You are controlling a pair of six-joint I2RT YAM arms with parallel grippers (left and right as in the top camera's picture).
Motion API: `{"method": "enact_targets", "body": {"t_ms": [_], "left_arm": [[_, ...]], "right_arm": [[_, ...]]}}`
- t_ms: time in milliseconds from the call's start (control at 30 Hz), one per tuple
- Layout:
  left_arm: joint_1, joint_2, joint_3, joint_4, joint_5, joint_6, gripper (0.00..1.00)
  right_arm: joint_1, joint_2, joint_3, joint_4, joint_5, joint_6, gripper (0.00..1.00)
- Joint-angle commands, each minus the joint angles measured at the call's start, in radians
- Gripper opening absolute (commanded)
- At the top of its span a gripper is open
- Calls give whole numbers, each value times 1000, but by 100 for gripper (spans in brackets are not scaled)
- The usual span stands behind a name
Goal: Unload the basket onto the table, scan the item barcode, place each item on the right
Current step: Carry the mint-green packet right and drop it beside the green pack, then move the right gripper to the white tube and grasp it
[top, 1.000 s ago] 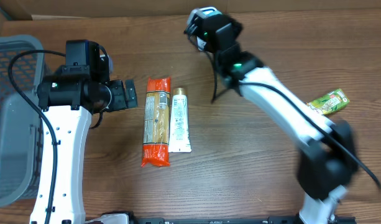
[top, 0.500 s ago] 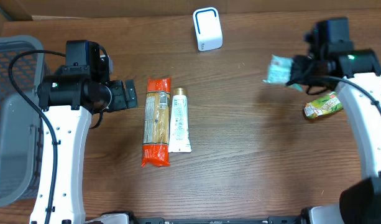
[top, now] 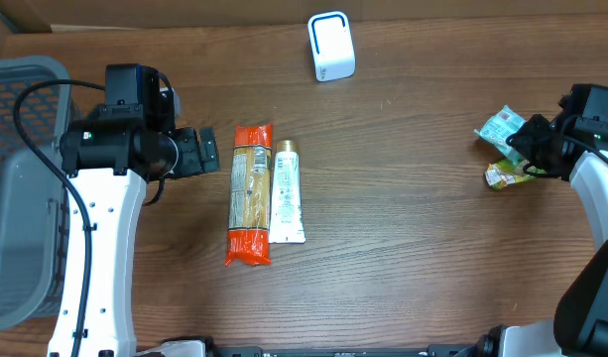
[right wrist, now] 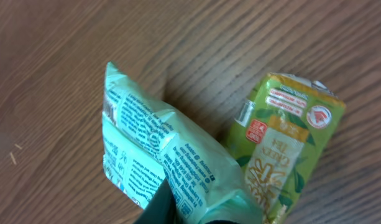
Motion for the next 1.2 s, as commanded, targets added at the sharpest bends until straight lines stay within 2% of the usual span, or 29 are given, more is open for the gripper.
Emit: {"method": "enact_targets", "body": {"t_ms": [0, 67, 133, 300, 500, 600, 667, 767, 1000, 1167], "left_arm": [[-2, -5, -2, 2, -6, -10, 99], [-2, -5, -2, 2, -6, -10, 100], [-2, -5, -2, 2, -6, -10, 100], [-2, -5, -2, 2, -6, -10, 100], [-2, -5, -2, 2, -6, -10, 100], [-2, -5, -2, 2, -6, -10, 100], [-2, -5, -2, 2, -6, -10, 100], [-2, -5, -2, 2, -6, -10, 99], [-2, -5, -2, 2, -6, -10, 100], [-2, -5, -2, 1, -6, -10, 99]], "right_arm": [[4, -16, -1, 14, -2, 12, 25], [4, -16, -1, 8, -2, -7, 35], [4, -17, 0, 2, -2, -14, 39], [5, -26, 46, -74, -38, -25, 39], [61, -69, 216, -287, -198, -82, 40], [150, -74, 271, -365, -295, -82, 51], [263, -68, 268, -359, -381, -82, 60], [412, -50, 257, -315, -383, -82, 70], [711, 108, 248, -173, -384, -81, 70], [820, 209, 248, -129, -390, -77, 70]]}}
